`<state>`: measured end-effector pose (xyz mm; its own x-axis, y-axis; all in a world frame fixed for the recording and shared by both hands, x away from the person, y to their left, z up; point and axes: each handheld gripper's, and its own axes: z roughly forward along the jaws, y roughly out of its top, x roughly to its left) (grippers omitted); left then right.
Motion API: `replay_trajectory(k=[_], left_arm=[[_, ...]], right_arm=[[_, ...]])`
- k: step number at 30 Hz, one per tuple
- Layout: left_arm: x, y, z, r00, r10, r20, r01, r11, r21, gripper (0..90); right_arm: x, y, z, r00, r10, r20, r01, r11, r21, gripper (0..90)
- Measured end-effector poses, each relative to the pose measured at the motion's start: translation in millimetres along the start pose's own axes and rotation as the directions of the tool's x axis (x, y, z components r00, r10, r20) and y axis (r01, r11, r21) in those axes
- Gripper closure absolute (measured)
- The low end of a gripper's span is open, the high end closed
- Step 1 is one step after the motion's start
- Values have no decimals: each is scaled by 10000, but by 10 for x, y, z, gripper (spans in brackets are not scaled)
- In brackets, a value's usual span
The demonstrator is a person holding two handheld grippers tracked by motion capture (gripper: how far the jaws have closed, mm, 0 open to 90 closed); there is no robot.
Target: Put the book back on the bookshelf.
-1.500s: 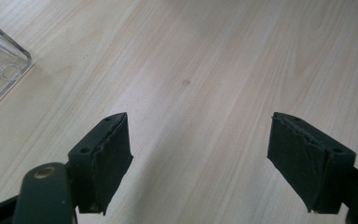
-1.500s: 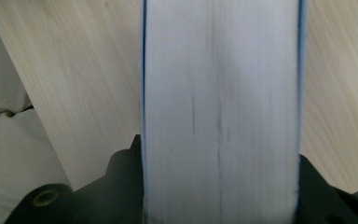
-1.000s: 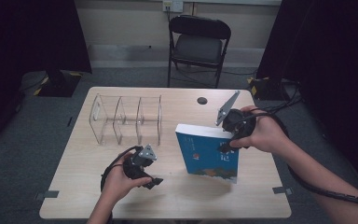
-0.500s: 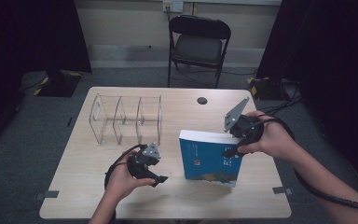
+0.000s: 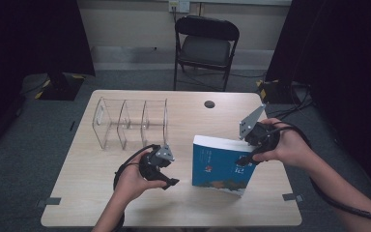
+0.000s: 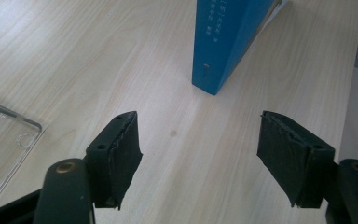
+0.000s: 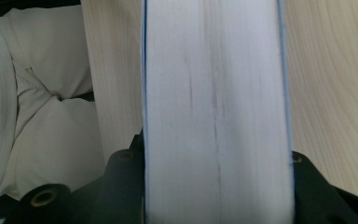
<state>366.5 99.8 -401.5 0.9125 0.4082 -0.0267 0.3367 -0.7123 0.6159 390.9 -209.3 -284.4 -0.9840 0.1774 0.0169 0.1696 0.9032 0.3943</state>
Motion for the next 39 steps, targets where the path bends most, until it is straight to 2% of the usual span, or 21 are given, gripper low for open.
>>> replay_trajectory(k=[2,4,5,10,11,13,18,19,20,22,25,26,28,33,34,37,39], left_arm=[[-4,-1,11,10000,-1,62,1,10000,25,296],[-14,-9,18,10000,-17,-62,18,9998,175,297],[-13,-20,35,10000,-51,-27,51,9999,110,297],[-20,-9,25,9999,-46,-118,48,9998,168,292],[-21,-4,27,10000,-97,11,97,9999,29,291],[-21,18,27,10000,-65,-28,65,10000,29,288],[-25,118,3,9998,169,110,-168,9998,-76,286],[-30,136,4,9998,81,160,-78,9998,-183,288],[-24,159,-3,9996,159,239,-158,9999,-55,288],[-30,200,1,9997,192,155,-190,9997,-147,288],[-31,250,-8,9993,229,293,-225,9997,-128,288],[-27,302,-11,9986,420,329,-418,9991,-71,289],[-41,351,-8,9981,477,383,-475,9989,-59,294],[-62,444,-29,9973,590,435,-587,9982,-96,300],[-69,485,-49,9961,643,606,-635,9978,-164,302],[-80,529,-68,9959,690,584,-680,9975,-192,316],[-80,582,-99,9951,782,613,-775,9969,-131,322]], right_arm=[[3,-20,3,10000,11,18,-11,10000,27,607],[6,-36,5,10000,74,31,-75,10000,17,608],[14,-41,4,9998,169,37,-169,9999,-11,608],[32,-62,7,10000,36,39,-36,10000,-15,607],[34,-75,9,9999,113,34,-113,9999,29,606],[43,-97,11,9999,45,101,-45,10000,-21,604],[47,-101,13,9999,-24,155,25,10000,-39,593],[48,-105,13,9999,-2,130,3,10000,-33,587],[44,-108,11,9999,17,109,-16,10000,-51,581],[42,-121,10,9997,36,248,-31,9998,-205,571],[47,-142,4,9994,81,338,-68,9993,-364,536],[50,-149,0,9994,150,316,-138,9992,-370,523],[50,-163,3,9994,113,342,-97,9990,-441,520],[49,-199,0,9989,312,358,-299,9989,-367,472],[52,-218,4,9985,340,419,-322,9986,-414,450],[57,-243,0,9980,400,482,-382,9986,-377,429],[53,-279,-4,9977,509,437,-485,9973,-555,424]])
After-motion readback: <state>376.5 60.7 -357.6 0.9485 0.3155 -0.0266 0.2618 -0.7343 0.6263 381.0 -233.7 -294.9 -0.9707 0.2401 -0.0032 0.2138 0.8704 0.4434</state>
